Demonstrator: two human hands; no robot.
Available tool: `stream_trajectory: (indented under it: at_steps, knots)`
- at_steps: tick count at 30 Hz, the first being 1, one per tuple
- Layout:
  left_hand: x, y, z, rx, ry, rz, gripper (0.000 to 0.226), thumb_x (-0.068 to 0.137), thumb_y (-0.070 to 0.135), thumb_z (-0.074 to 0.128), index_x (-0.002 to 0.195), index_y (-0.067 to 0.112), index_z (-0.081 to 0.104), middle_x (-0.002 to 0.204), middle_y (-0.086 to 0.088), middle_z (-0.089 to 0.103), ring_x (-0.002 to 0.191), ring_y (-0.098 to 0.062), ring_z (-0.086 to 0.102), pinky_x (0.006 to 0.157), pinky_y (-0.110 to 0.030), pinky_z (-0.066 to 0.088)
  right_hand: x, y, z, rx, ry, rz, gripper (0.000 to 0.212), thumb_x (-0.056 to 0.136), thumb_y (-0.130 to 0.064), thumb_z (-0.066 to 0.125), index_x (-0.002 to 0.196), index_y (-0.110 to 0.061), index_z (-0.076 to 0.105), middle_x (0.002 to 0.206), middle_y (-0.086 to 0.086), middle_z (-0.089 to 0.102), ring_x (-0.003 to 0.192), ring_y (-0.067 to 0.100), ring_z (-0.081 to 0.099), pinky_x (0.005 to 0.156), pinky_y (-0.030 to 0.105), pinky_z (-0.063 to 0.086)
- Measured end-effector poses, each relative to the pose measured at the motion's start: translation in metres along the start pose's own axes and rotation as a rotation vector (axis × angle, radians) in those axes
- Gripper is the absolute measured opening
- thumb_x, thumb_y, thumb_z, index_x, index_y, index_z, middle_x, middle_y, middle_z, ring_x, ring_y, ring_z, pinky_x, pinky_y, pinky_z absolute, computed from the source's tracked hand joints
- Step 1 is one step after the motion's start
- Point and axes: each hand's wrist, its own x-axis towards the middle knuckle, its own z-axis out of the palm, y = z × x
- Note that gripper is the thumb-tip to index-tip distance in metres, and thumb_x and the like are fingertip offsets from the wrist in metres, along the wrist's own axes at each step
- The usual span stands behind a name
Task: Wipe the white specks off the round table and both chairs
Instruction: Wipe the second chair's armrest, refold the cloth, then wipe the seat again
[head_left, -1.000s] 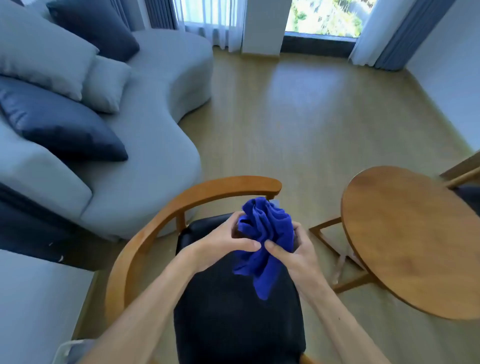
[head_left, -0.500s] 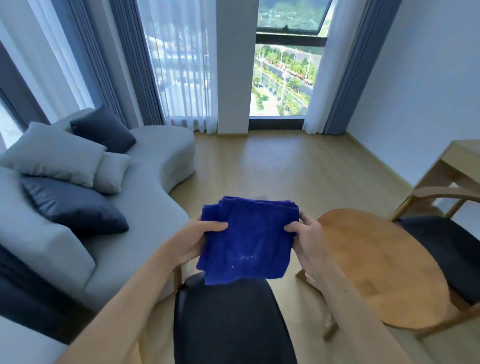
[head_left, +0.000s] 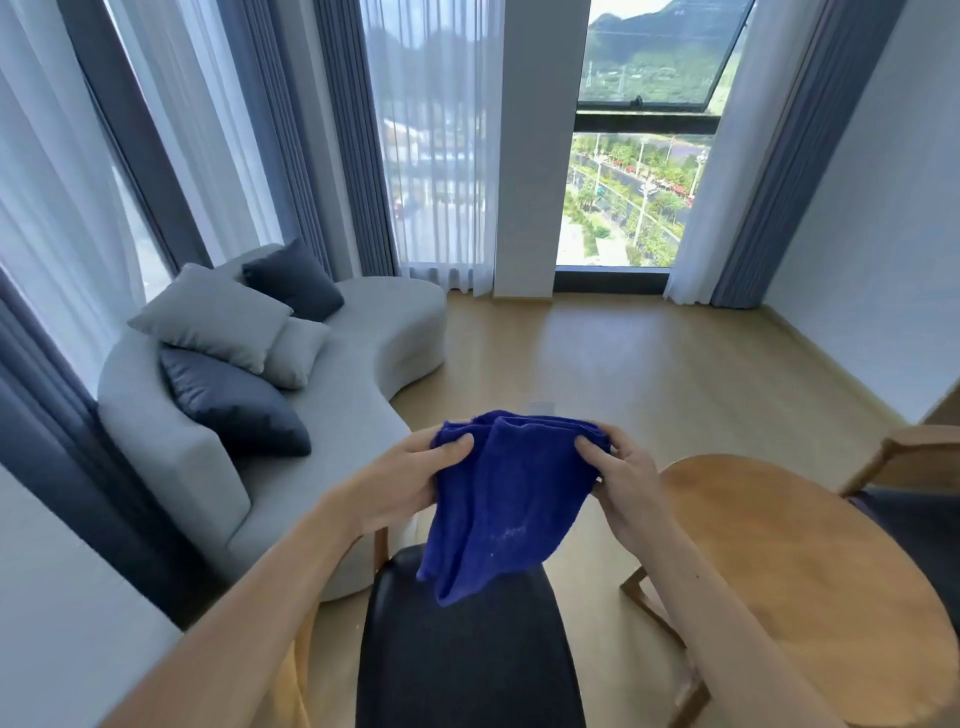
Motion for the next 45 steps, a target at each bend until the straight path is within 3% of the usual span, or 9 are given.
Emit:
stream_trajectory:
  at_steps: [8, 12, 19, 23, 26, 34, 37, 41, 45]
  knots:
    - [0.01, 0.017, 0.018, 0.285, 0.361, 0.132, 0.03, 0.101, 0.026, 0.045, 0.107, -0.002, 0.056, 0.085, -0.008, 0.064, 0.077, -0.018, 0.06, 0.07, -0.03, 0.05, -0.017, -0.015, 0.009, -0.63, 0.072, -0.313, 0.028, 0.102, -0.024, 0.046, 0.13, -0.031, 0.047, 0.134, 0.0, 0.045, 0.113, 0.012, 0.049, 0.086, 0.018, 0.046]
    - [0.017, 0.026, 0.016, 0.276, 0.467, 0.2, 0.03, 0.101, 0.024, 0.046, 0.102, -0.005, 0.051, 0.085, -0.013, 0.06, 0.079, -0.026, 0.056, 0.072, -0.038, 0.046, -0.032, -0.006, 0.028, -0.375, -0.039, 0.056, 0.078, 0.086, -0.069, 0.05, 0.149, -0.039, 0.015, 0.143, -0.009, 0.034, 0.122, 0.017, 0.049, 0.093, 0.036, 0.05]
    - [0.018, 0.041, -0.004, 0.304, 0.425, 0.231, 0.028, 0.101, 0.022, 0.045, 0.1, -0.004, 0.053, 0.088, -0.013, 0.058, 0.082, -0.025, 0.054, 0.075, -0.038, 0.046, -0.029, 0.038, 0.044, -0.224, -0.176, 0.209, 0.068, 0.083, -0.01, 0.074, 0.138, -0.028, 0.038, 0.117, -0.005, 0.058, 0.103, 0.016, 0.062, 0.081, 0.037, 0.059]
    - [0.02, 0.044, -0.02, 0.254, 0.451, 0.213, 0.021, 0.101, 0.024, 0.045, 0.086, 0.014, 0.056, 0.086, -0.011, 0.059, 0.083, -0.027, 0.054, 0.075, -0.039, 0.046, -0.038, 0.027, 0.057, -0.657, 0.098, -0.366, 0.039, 0.081, -0.038, 0.072, 0.113, -0.036, 0.048, 0.11, -0.016, 0.049, 0.099, -0.001, 0.05, 0.083, 0.017, 0.046]
    - [0.027, 0.045, -0.024, 0.213, 0.5, 0.205, 0.018, 0.101, 0.023, 0.044, 0.09, 0.013, 0.053, 0.087, -0.011, 0.055, 0.083, -0.026, 0.05, 0.073, -0.037, 0.044, -0.05, 0.024, 0.085, -0.895, -0.198, -0.408, 0.041, 0.07, -0.061, 0.061, 0.1, -0.035, 0.051, 0.103, -0.02, 0.052, 0.097, 0.001, 0.049, 0.085, 0.016, 0.04]
    - [0.034, 0.042, -0.084, 0.799, 0.642, 0.175, 0.022, 0.101, 0.023, 0.039, 0.116, 0.02, 0.056, 0.107, -0.006, 0.061, 0.101, -0.027, 0.056, 0.091, -0.038, 0.043, -0.015, -0.005, 0.075, -0.944, -0.292, -0.362, 0.028, 0.082, -0.011, 0.065, 0.073, -0.033, 0.049, 0.061, -0.018, 0.057, 0.06, 0.0, 0.051, 0.059, 0.02, 0.036]
    - [0.037, 0.028, -0.095, 1.143, 0.592, 0.148, 0.037, 0.101, 0.016, 0.035, 0.136, 0.019, 0.046, 0.127, -0.011, 0.053, 0.116, -0.028, 0.05, 0.099, -0.034, 0.035, 0.003, -0.042, 0.085, -1.012, -0.31, -0.467, 0.024, 0.086, -0.01, 0.062, 0.078, -0.031, 0.052, 0.064, -0.017, 0.054, 0.062, -0.002, 0.05, 0.058, 0.014, 0.035]
    - [0.028, 0.016, -0.083, 0.734, 0.168, 0.132, 0.026, 0.103, 0.028, 0.039, 0.106, 0.015, 0.062, 0.086, 0.005, 0.062, 0.076, -0.008, 0.055, 0.078, -0.033, 0.04, 0.019, -0.068, 0.103, -1.023, -0.298, -0.561, 0.035, 0.091, -0.015, 0.062, 0.07, -0.037, 0.045, 0.065, -0.019, 0.05, 0.06, -0.004, 0.048, 0.058, 0.007, 0.035]
    - [0.018, 0.004, -0.073, 0.689, -0.082, 0.175, 0.03, 0.097, 0.034, 0.052, 0.121, 0.018, 0.058, 0.11, 0.001, 0.068, 0.102, -0.016, 0.064, 0.089, -0.029, 0.052, 0.021, -0.066, 0.107, -1.057, -0.357, -0.549, 0.013, 0.091, -0.014, 0.061, 0.084, -0.025, 0.061, 0.073, -0.015, 0.059, 0.068, 0.0, 0.054, 0.06, 0.009, 0.037]
